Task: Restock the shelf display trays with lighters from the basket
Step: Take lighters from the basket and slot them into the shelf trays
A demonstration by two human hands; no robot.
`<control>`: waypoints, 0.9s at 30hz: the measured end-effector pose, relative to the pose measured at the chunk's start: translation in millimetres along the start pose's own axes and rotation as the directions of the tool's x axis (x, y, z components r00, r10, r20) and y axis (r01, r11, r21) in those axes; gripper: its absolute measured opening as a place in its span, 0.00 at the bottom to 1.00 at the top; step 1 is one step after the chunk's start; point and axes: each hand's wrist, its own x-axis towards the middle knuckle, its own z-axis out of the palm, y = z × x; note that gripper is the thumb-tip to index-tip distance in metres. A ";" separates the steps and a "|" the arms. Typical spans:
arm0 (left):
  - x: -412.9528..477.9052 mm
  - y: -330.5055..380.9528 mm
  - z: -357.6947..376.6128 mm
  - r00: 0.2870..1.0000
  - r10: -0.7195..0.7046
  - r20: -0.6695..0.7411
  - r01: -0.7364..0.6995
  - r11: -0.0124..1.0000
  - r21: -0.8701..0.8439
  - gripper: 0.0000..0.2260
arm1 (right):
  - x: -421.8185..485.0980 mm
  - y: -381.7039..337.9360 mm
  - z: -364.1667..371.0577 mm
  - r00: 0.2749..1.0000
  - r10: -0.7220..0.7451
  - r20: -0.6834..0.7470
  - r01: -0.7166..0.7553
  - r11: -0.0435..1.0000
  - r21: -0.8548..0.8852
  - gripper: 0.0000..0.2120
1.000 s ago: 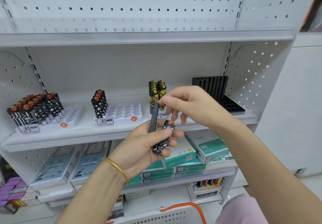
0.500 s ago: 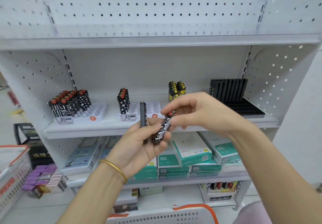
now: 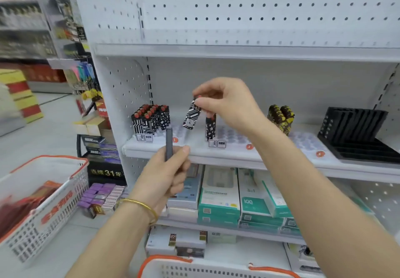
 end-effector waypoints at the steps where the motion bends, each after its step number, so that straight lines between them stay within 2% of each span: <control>1: 0.3 0.5 -7.8 1.000 0.015 -0.007 -0.015 0.999 0.029 0.06 | 14.5 -0.2 10.5 1.000 -0.016 0.016 0.017 0.997 -0.071 0.06; 5: 2.4 -0.4 -33.3 0.999 0.048 -0.020 -0.046 0.995 0.090 0.04 | 57.8 8.0 52.4 0.990 -0.022 0.140 0.064 0.951 -0.302 0.09; 11: 8.0 -9.9 -52.5 0.997 0.075 0.023 -0.078 0.986 0.149 0.03 | 76.7 18.9 82.5 0.976 -0.030 0.218 0.125 0.890 -0.438 0.08; 20: 14.2 -14.0 -59.9 0.996 0.050 0.069 -0.060 0.988 0.140 0.02 | 78.4 21.9 81.7 0.966 -0.016 0.259 0.138 0.877 -0.461 0.11; 23: 14.6 -12.9 -58.1 0.996 0.045 0.078 -0.055 0.989 0.137 0.02 | 76.9 20.5 81.2 0.960 0.065 0.273 0.058 0.906 -0.419 0.09; 27: 14.5 -12.5 -55.8 0.996 0.036 0.086 -0.047 0.991 0.126 0.02 | 76.4 22.3 87.0 0.979 0.048 0.200 0.052 0.882 -0.468 0.15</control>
